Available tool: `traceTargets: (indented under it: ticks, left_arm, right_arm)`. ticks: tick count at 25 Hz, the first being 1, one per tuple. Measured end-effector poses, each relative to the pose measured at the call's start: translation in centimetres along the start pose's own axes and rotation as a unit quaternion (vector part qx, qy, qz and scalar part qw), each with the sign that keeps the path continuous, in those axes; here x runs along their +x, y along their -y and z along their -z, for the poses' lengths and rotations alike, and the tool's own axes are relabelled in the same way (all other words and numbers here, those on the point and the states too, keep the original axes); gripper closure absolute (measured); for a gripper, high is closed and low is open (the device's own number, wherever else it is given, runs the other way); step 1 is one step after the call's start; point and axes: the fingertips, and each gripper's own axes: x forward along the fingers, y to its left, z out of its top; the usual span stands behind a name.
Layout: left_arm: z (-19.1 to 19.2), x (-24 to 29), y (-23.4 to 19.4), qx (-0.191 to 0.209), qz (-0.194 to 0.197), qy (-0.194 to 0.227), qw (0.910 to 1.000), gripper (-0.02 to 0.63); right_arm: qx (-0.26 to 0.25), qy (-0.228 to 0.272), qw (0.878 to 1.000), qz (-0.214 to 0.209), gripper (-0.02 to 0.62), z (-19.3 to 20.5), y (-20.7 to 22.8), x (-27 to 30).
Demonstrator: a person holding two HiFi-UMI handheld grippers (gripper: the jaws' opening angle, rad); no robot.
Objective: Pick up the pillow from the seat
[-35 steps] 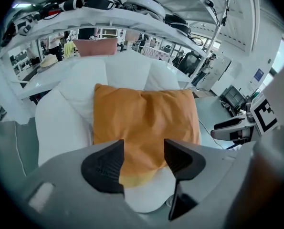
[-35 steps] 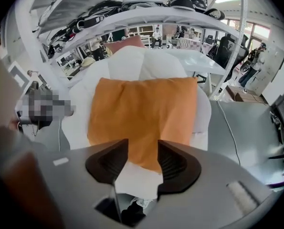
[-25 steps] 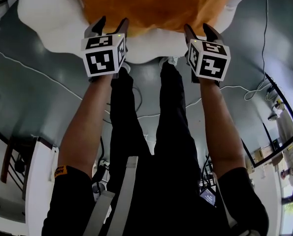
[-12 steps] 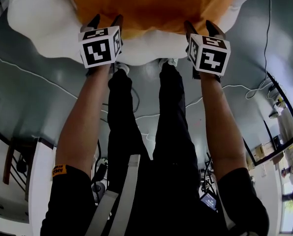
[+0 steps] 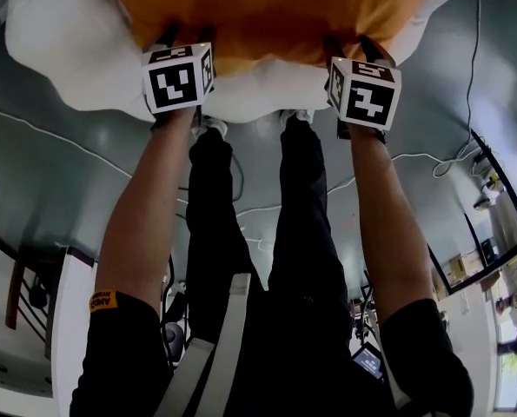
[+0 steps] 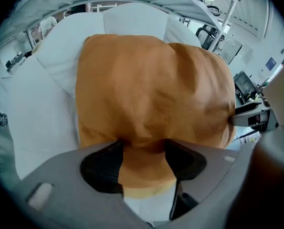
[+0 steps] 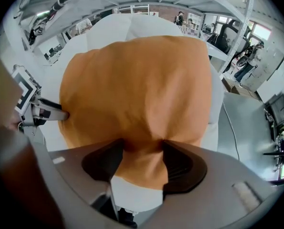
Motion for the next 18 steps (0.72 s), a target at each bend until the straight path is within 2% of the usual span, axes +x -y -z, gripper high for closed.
traceTargets:
  ticks: [5, 13, 18]
  left_arm:
    - [-0.35, 0.79, 0.01, 0.003, -0.001, 0.003, 1.0, 0.345]
    - [-0.49, 1.01, -0.48, -0.002, 0.0, 0.008, 1.0, 0.529]
    - [-0.53, 0.73, -0.08, -0.011, 0.005, 0.012, 0.9999, 0.588]
  right_arm:
    - [0.001, -0.001, 1.0, 0.012, 0.373, -0.28, 0.24, 0.41]
    - [0.009, -0.002, 1.0, 0.01, 0.458, -0.53, 0.4, 0.83]
    - [0.017, 0.001, 1.0, 0.001, 0.528, -0.56, 0.36, 0.59]
